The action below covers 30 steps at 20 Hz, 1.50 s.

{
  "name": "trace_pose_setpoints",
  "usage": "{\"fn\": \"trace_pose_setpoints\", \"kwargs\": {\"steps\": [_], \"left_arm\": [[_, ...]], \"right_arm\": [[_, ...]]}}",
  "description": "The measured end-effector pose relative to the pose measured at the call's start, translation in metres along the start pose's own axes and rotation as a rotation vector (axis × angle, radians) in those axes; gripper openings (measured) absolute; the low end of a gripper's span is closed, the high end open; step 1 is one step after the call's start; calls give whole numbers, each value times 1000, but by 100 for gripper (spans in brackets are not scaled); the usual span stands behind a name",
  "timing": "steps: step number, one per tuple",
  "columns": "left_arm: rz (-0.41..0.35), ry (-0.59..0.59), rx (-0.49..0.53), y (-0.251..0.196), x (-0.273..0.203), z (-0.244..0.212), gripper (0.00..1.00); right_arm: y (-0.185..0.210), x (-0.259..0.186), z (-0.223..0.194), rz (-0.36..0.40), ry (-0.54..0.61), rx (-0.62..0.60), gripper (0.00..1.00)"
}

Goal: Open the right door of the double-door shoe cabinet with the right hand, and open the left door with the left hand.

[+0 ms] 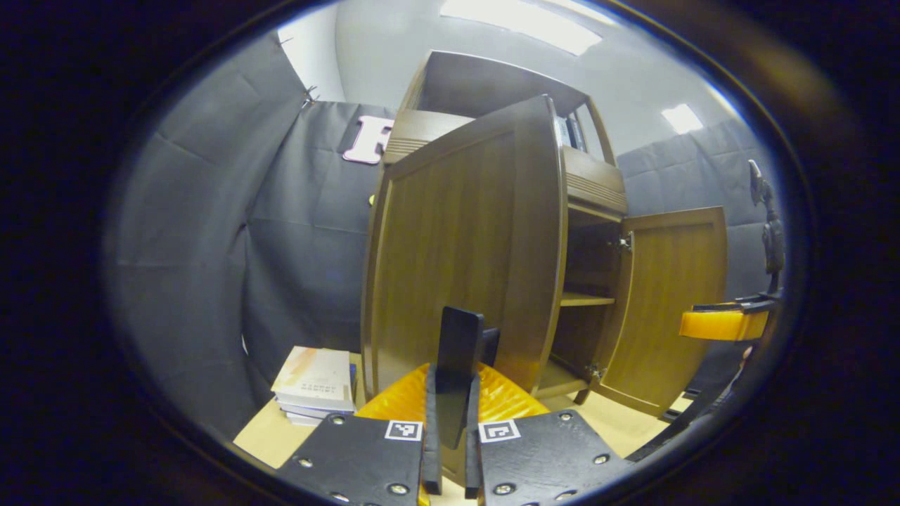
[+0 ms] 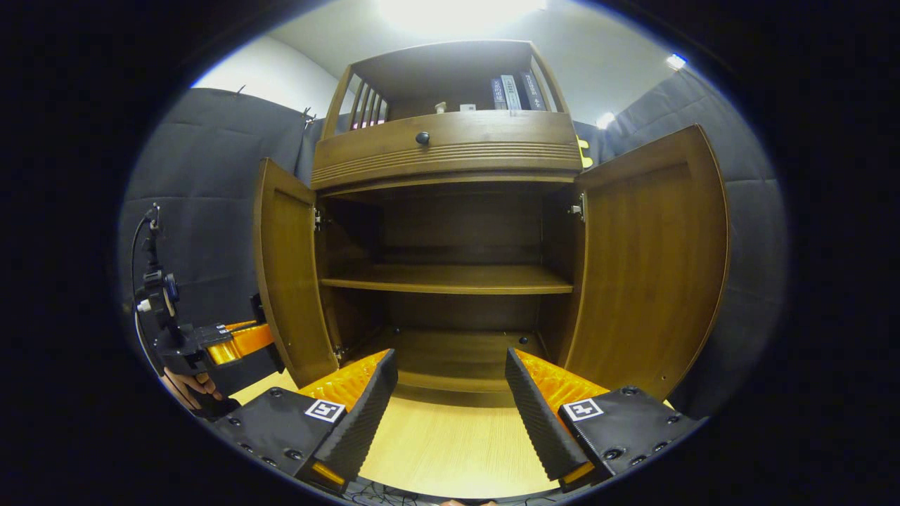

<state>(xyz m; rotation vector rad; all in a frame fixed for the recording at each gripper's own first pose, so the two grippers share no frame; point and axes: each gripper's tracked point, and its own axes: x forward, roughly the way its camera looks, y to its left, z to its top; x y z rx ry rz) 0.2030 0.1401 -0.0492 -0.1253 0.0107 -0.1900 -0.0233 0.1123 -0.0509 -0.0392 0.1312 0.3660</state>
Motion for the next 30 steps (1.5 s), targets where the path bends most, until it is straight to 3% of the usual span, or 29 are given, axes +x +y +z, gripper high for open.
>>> {"fn": "trace_pose_setpoints", "kwargs": {"steps": [2,4,8,10,13,21,25,30], "left_arm": [[0,-5,0,14,-9,2,14],[12,-13,-3,34,-18,5,14],[88,-28,-9,96,-32,12,14],[81,-38,-43,119,-37,13,14],[65,-28,-55,148,-40,14,13],[42,-17,-38,152,-40,13,13],[80,1,-40,154,-58,14,14],[187,14,-52,149,-103,25,14]], "right_arm": [[1,-1,2,-4,-2,1,97],[0,-1,2,-8,1,5,93],[-1,-2,6,-18,3,0,93],[1,-3,7,-18,11,-8,97],[2,-7,11,-17,20,-29,93],[-19,-17,27,-72,13,-35,94],[-39,-21,23,-99,24,-14,94],[-58,-17,19,-96,38,15,94]]}}
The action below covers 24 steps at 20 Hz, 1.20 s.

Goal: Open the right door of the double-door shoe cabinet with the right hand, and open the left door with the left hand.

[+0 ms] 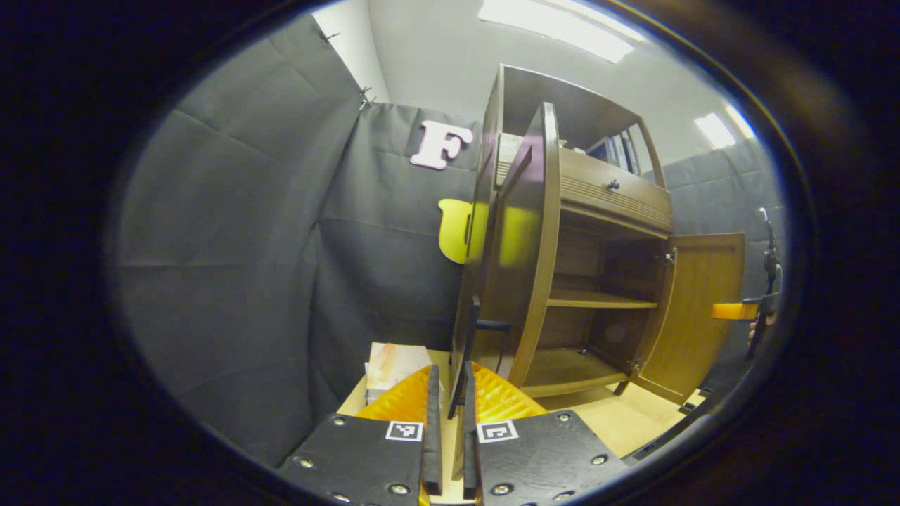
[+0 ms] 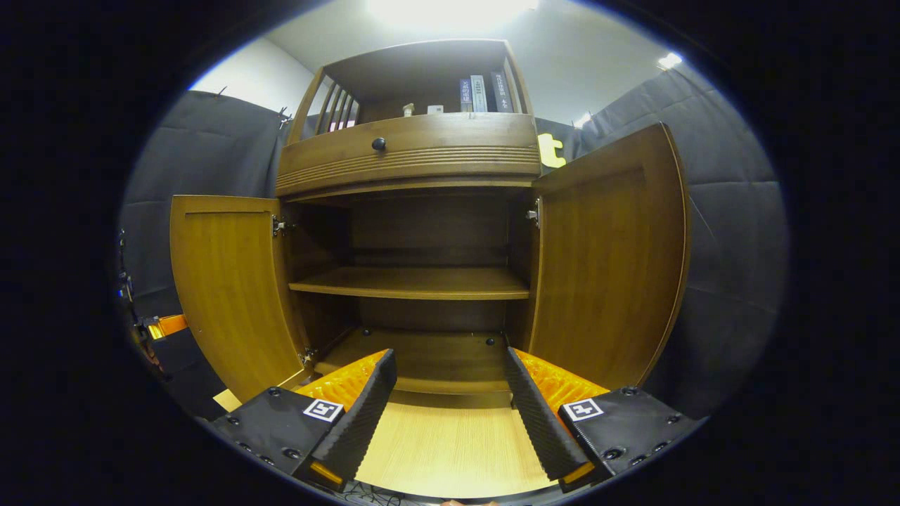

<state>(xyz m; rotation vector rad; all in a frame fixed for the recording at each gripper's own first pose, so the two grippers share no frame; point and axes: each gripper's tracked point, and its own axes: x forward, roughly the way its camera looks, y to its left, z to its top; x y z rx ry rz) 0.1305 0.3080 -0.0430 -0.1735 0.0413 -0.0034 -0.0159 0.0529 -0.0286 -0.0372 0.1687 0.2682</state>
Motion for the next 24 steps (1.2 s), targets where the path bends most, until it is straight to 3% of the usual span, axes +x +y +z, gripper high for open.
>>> {"fn": "trace_pose_setpoints", "kwargs": {"steps": [7,9,16,20,23,24], "left_arm": [[146,-89,7,-34,-58,68,13],[164,-113,2,-50,-67,83,19],[170,-123,93,-123,-68,93,100],[154,-114,58,-167,-57,83,100],[107,-27,19,-201,-52,47,100],[113,-16,33,-204,-52,42,100]], "right_arm": [[-20,-8,12,52,-15,-8,98],[-25,-11,15,58,-24,-8,94],[-34,-28,16,74,-33,42,94],[-39,-35,18,79,-40,49,92],[-39,-40,17,87,-42,21,92],[-41,-42,15,81,-39,3,96]]}}
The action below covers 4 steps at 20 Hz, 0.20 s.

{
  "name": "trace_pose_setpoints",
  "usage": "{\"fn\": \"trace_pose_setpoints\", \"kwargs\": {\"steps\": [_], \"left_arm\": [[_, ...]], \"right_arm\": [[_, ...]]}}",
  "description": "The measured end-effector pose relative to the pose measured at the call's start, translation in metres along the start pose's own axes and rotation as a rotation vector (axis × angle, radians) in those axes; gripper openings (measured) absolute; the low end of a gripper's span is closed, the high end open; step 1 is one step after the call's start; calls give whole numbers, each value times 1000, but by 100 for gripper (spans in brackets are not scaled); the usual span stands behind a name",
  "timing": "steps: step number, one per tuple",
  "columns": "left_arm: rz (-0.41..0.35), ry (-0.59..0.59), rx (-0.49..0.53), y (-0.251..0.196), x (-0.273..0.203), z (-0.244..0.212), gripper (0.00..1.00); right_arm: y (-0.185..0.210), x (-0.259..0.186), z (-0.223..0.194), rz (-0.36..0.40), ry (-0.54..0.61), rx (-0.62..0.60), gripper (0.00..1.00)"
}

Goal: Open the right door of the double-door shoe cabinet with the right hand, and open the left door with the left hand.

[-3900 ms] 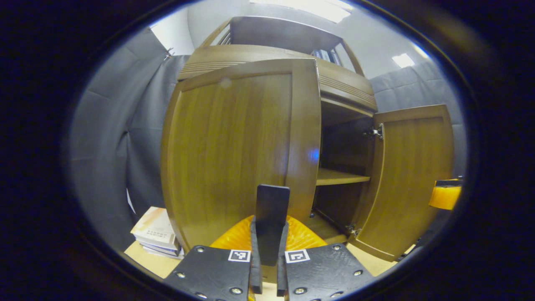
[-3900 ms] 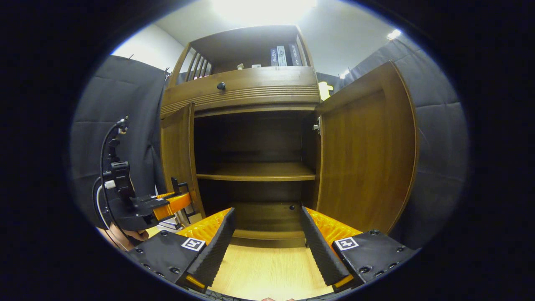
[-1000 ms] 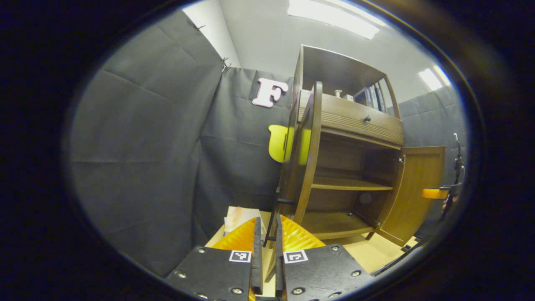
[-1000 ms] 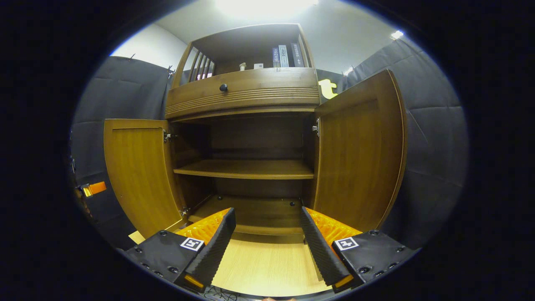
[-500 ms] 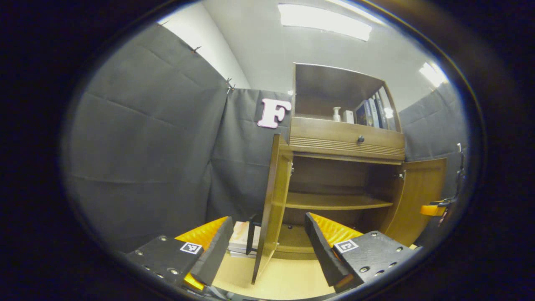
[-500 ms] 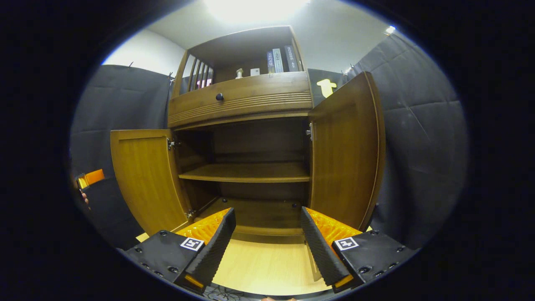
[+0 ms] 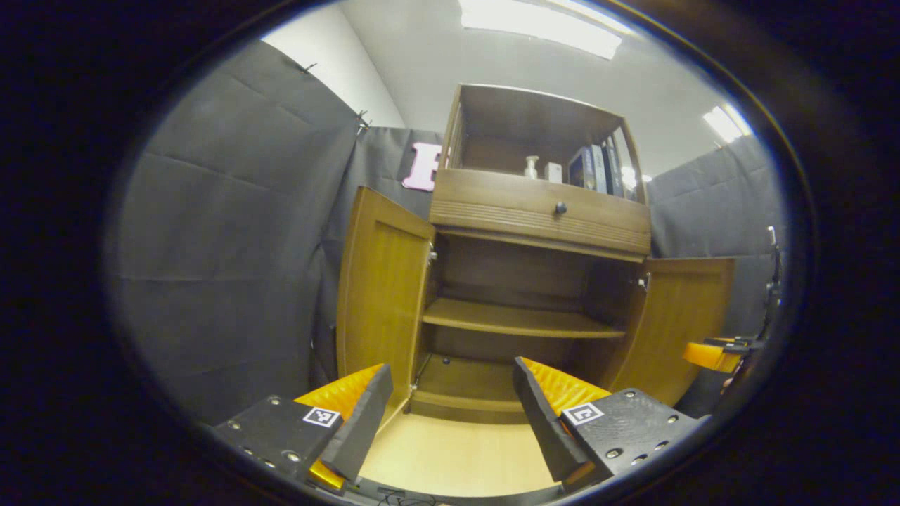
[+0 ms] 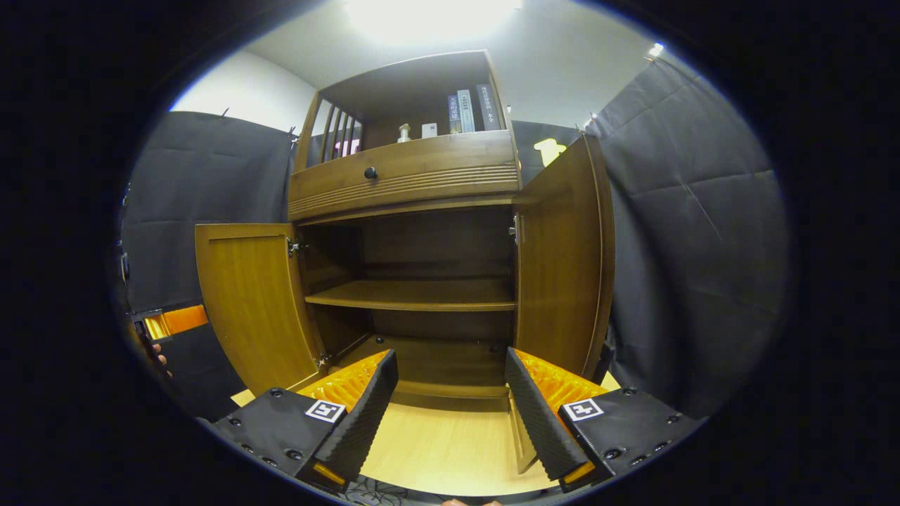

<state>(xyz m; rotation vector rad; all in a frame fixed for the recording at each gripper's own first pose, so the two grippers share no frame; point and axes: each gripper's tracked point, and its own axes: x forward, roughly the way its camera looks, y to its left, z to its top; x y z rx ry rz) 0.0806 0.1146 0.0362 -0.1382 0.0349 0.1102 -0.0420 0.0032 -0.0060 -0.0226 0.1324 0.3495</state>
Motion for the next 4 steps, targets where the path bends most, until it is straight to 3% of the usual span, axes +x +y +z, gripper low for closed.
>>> {"fn": "trace_pose_setpoints", "kwargs": {"steps": [1,2,4], "left_arm": [[-1,-1,11,-4,2,0,100],[1,-4,15,-8,4,1,100],[35,-55,-4,-5,7,16,100]], "right_arm": [[-3,-2,-1,-5,3,-19,100],[-6,-5,-3,-8,5,-28,92],[-5,-10,-2,0,3,-20,92]]}}
